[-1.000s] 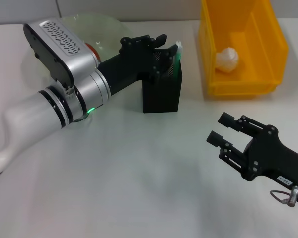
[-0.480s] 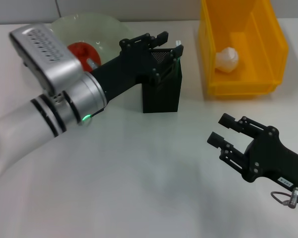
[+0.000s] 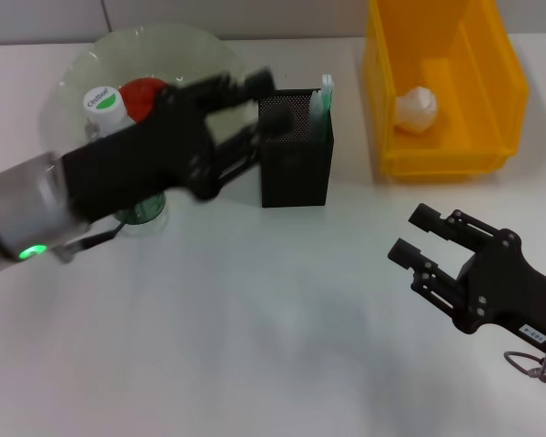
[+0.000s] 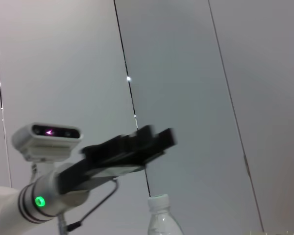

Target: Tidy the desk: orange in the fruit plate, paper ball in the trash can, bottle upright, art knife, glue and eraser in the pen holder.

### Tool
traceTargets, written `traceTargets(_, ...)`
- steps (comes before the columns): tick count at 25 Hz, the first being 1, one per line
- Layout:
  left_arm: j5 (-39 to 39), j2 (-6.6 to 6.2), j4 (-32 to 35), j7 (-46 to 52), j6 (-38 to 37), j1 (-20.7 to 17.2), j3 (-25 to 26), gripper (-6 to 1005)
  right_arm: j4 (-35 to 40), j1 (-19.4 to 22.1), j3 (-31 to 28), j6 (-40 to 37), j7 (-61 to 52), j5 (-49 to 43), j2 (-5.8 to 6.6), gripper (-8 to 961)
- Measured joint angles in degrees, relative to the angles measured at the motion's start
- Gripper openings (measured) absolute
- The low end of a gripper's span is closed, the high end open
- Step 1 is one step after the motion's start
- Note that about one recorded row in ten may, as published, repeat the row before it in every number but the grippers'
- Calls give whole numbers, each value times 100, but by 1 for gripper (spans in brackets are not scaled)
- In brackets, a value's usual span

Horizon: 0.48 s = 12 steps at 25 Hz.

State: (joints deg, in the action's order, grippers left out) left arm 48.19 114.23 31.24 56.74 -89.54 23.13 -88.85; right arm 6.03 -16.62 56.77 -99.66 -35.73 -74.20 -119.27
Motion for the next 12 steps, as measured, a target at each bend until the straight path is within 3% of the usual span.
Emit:
traceTargets(2,763,-52,-14,57,-688,-101,533,407,36,-37,29,3,-41,-9,1,493)
traceTargets(7,1670,-84,93,666,-909,-380,1220,482,281,-34,38,0,-116,-88,50,505)
traceTargets(11,2125,-112,143,812,-908,-408,1322,566,550,3,46,0,-194,-179,66,573)
traceTargets(12,2910,-123,178,827,-908,-411,1363,606,825,10,64,-3,-337,-452,78,590)
